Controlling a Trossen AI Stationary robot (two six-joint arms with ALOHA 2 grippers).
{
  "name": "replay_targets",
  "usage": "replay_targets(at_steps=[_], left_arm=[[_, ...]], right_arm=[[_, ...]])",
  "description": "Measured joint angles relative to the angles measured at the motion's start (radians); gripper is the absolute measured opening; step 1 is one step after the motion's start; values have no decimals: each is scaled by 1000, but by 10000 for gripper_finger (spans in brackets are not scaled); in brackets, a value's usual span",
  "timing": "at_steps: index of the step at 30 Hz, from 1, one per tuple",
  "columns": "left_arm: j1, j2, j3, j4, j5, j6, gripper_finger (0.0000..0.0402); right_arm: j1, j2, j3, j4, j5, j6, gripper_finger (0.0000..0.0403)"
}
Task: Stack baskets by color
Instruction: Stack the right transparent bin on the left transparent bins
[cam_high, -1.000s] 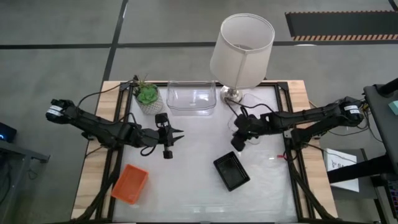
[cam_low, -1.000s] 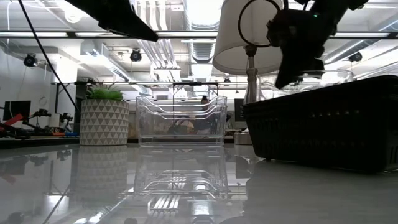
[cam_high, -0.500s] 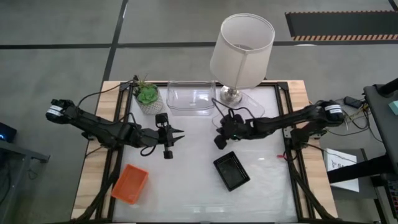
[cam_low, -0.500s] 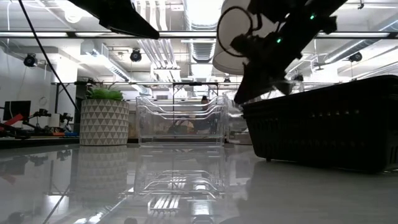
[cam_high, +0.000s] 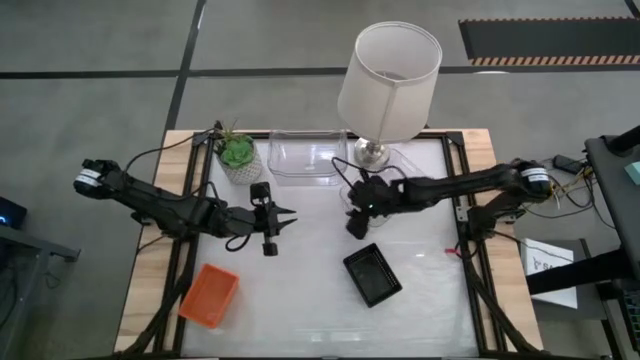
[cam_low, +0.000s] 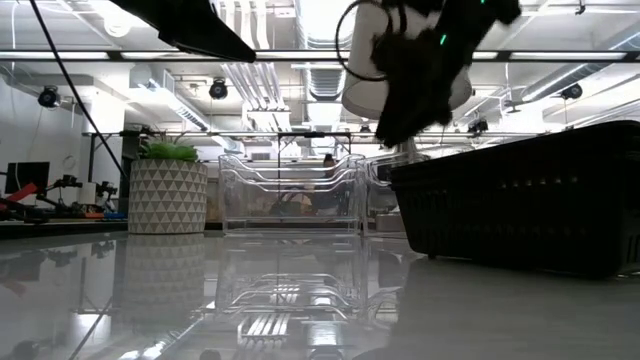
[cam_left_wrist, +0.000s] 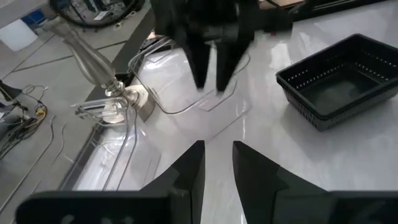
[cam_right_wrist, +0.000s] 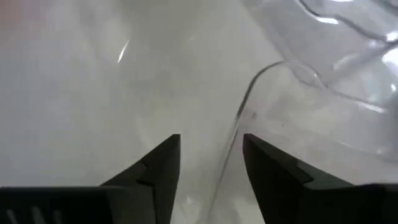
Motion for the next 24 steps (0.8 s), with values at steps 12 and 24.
replay_targets(at_steps=[12, 24], left_arm=[[-42, 0, 1, 16, 8, -1, 65], [-67, -15, 89, 87, 7, 174, 65]], right_arm=[[-18, -204, 98, -558, -175, -633, 185], [-20, -196, -87, -557, -109, -667, 171]])
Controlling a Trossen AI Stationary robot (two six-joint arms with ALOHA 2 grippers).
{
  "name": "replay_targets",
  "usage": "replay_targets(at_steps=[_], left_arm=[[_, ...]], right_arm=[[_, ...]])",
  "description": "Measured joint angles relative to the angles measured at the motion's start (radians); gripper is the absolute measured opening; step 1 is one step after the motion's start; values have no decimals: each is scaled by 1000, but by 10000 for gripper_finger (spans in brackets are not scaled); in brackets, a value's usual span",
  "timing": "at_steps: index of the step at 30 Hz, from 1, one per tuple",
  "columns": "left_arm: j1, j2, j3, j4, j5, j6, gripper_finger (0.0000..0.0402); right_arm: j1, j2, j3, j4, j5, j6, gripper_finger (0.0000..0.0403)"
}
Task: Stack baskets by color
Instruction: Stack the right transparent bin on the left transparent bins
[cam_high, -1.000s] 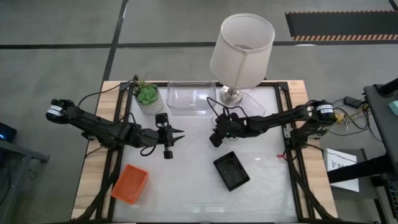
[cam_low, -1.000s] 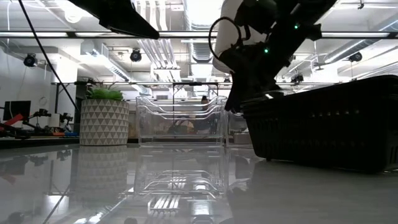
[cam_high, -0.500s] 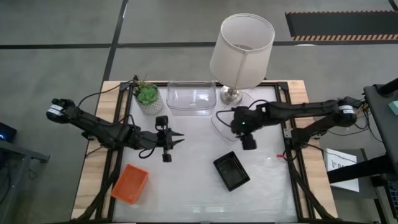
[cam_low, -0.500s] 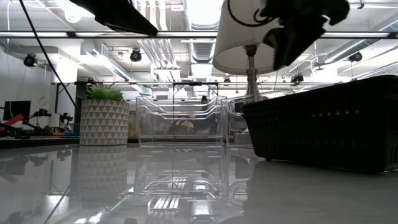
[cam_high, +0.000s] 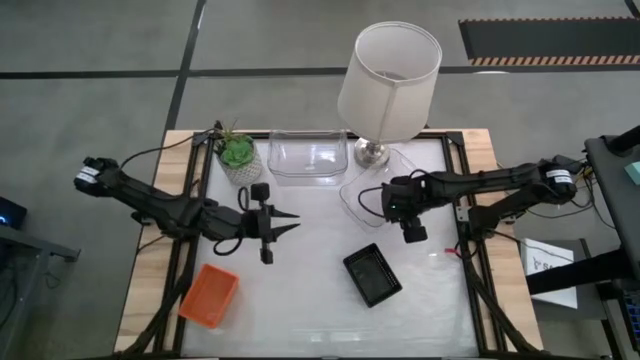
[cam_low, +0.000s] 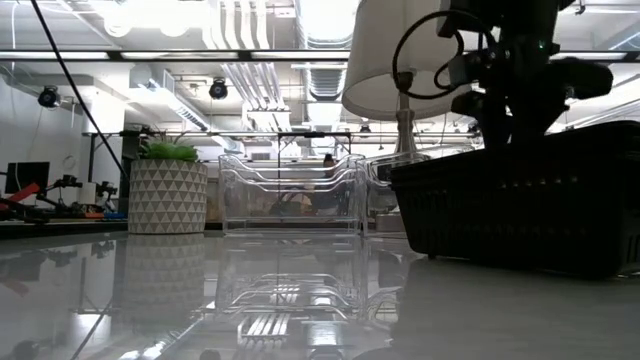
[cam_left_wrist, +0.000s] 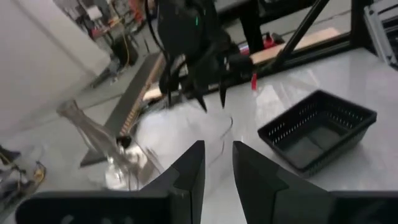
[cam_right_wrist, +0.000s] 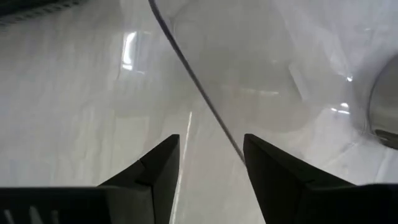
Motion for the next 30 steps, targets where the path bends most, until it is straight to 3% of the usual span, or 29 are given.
replay_targets(at_steps=[11, 15, 20, 24, 30], left_arm=[[-9, -1, 9, 0, 5, 10, 65], [-20, -1, 12, 3, 6, -5, 65], [-31, -1, 13, 19, 7, -5, 65], [-33, -2, 9, 15, 6, -5, 65], [-58, -38, 12, 18, -201, 20, 65]], right_arm=[[-14, 21, -65, 160, 10, -183, 127], [-17, 52, -73, 176, 8, -214, 92], [-16, 95, -75, 185, 4, -245, 20], [-15, 109, -66, 187, 11, -194, 10], [16, 88, 6, 155, 16, -97, 9]])
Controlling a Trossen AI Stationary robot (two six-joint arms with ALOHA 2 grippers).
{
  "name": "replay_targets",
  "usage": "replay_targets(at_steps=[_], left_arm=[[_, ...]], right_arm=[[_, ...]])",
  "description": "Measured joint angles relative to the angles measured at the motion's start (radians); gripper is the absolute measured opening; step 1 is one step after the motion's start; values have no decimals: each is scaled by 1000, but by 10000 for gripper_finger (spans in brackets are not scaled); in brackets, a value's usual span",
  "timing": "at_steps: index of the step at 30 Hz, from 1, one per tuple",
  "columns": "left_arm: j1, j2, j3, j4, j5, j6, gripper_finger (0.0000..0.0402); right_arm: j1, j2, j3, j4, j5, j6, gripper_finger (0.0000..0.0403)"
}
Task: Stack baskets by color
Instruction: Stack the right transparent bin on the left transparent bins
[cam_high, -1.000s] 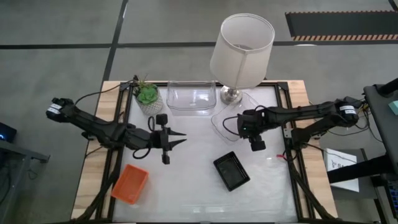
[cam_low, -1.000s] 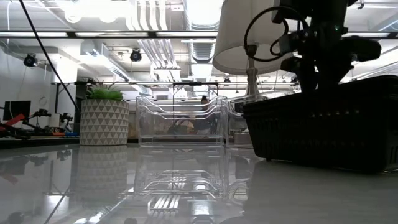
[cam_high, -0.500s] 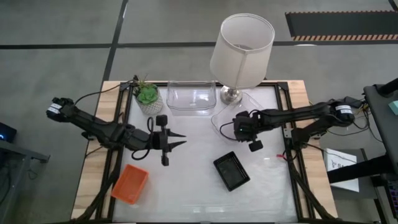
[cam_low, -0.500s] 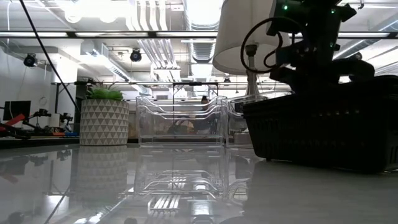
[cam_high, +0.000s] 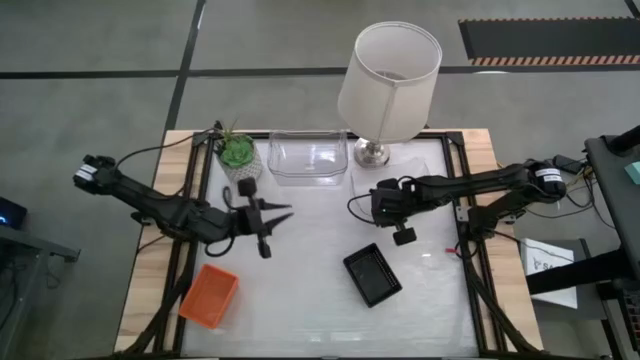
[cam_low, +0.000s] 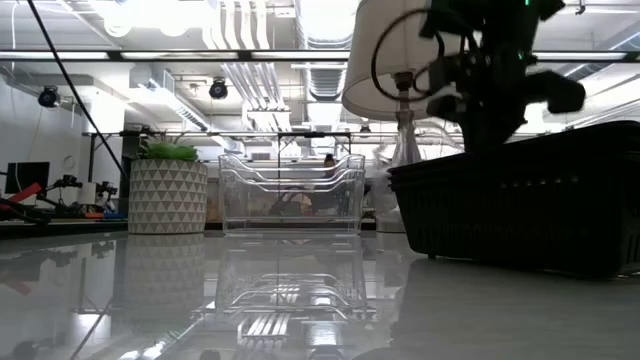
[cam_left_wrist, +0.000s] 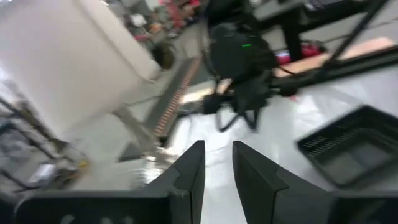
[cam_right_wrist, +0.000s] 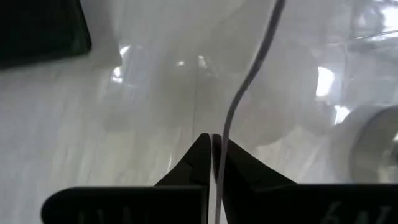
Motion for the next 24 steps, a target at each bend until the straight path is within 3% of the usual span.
replay_targets(at_steps=[13, 18, 24], left_arm=[[-2, -171, -138, 85, -42, 50, 65], [-2, -216, -192, 130, -51, 73, 65], [-2, -299, -245, 133, -182, 75, 65]], right_arm=[[166, 117, 364, -169, 142, 219, 9], [211, 246, 550, -239, 205, 275, 9], [220, 419, 796, -288, 235, 301, 9]])
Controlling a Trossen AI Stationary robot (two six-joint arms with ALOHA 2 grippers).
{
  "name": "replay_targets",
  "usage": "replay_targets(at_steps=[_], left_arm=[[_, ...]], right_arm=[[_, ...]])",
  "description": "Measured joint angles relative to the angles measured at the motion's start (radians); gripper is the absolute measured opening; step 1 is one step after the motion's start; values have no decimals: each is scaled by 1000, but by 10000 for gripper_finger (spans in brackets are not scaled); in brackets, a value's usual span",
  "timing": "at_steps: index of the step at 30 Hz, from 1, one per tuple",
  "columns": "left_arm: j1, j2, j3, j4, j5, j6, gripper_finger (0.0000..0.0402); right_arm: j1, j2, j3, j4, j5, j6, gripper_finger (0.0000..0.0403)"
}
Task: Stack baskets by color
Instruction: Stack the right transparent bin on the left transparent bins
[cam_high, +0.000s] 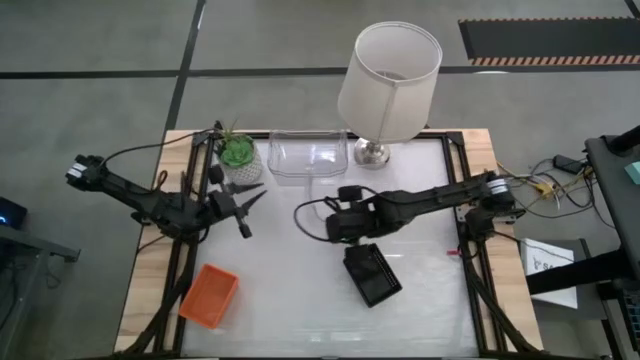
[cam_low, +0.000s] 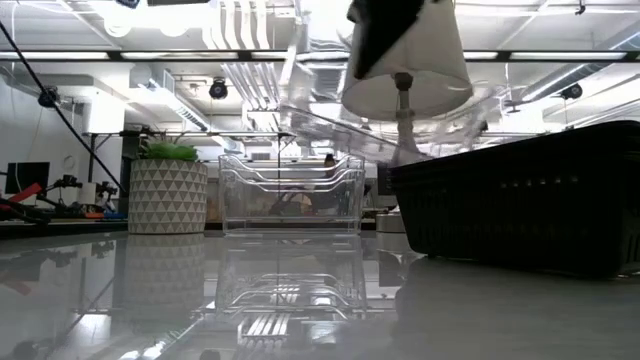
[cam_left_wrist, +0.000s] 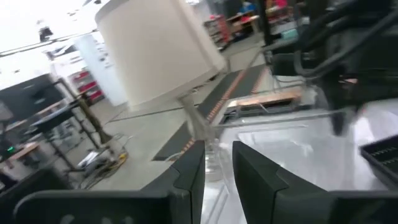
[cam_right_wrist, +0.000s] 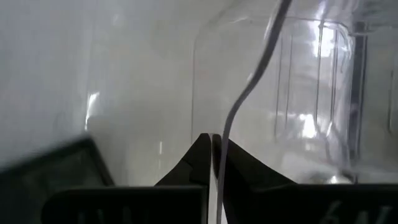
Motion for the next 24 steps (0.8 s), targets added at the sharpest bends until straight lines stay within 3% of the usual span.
replay_targets(at_steps=[4, 11, 15, 24], left_arm=[[-1, -83, -49, 4, -28, -7, 65], [-10, -217, -169, -2, -28, -7, 65], [-13, -274, -195, 33, -28, 13, 65], [-21, -442, -191, 85, 74, 0, 65]], right_arm=[[0, 94, 153, 1, 26, -36, 9], [0, 216, 380, 19, 186, -157, 9], [-15, 277, 461, 69, 299, -209, 9], [-105, 396, 582, 103, 353, -350, 9]])
